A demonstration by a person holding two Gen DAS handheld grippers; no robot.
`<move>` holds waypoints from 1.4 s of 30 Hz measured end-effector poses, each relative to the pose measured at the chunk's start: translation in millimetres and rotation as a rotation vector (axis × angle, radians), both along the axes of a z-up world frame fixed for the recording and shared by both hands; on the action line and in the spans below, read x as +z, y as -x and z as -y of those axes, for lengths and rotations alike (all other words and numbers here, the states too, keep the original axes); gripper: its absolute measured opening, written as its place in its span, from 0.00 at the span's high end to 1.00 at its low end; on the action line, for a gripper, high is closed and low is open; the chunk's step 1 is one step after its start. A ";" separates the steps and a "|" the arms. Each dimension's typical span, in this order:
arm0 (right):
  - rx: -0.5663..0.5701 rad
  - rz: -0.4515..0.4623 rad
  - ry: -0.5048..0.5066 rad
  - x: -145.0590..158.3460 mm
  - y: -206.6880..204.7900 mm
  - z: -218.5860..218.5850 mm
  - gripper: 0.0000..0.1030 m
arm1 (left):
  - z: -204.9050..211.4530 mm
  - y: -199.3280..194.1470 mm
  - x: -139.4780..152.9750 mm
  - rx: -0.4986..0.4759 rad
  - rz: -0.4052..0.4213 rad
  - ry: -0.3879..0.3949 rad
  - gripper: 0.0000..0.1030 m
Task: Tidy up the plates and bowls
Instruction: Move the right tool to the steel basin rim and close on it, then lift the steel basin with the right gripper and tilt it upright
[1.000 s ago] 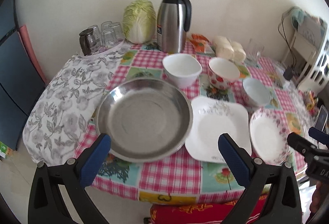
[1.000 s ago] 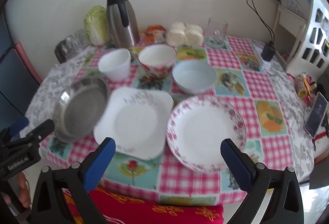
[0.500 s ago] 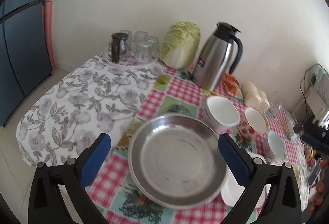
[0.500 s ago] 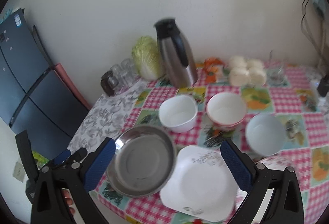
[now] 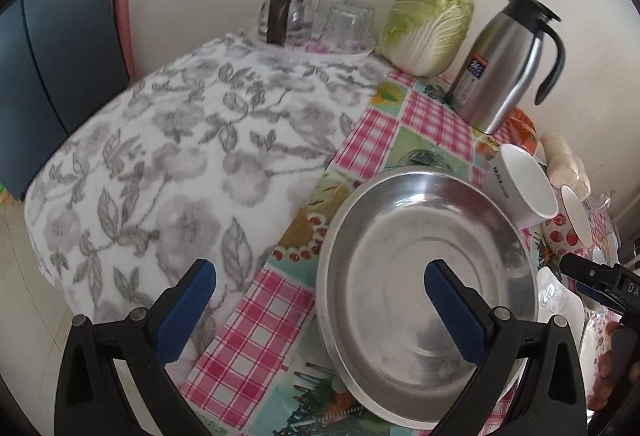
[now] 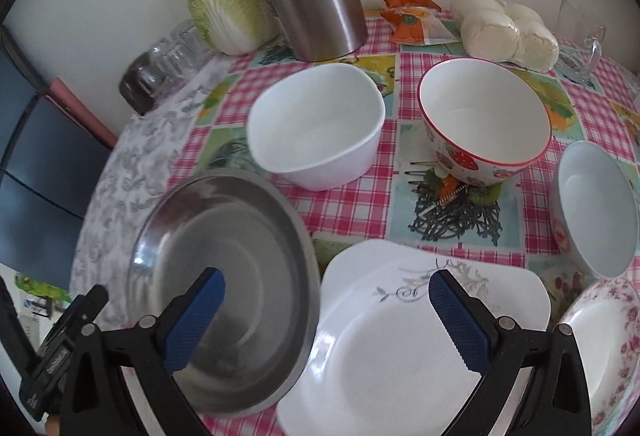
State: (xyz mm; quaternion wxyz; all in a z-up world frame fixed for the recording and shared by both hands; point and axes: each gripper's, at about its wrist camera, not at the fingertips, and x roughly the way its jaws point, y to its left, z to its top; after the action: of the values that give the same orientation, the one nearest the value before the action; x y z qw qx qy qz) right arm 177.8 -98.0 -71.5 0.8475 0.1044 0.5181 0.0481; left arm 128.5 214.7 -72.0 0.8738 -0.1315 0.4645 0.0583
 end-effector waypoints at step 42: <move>0.337 -0.050 -0.130 -55.7 -19.7 -59.3 0.73 | -28.1 -23.0 -50.9 0.018 -0.144 0.043 0.70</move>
State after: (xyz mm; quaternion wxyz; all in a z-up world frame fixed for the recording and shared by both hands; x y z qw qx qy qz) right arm 197.5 -38.8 -127.2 0.8059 0.0719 0.5449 0.2202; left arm 151.5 242.8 -122.8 0.8345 -0.1497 0.5262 0.0656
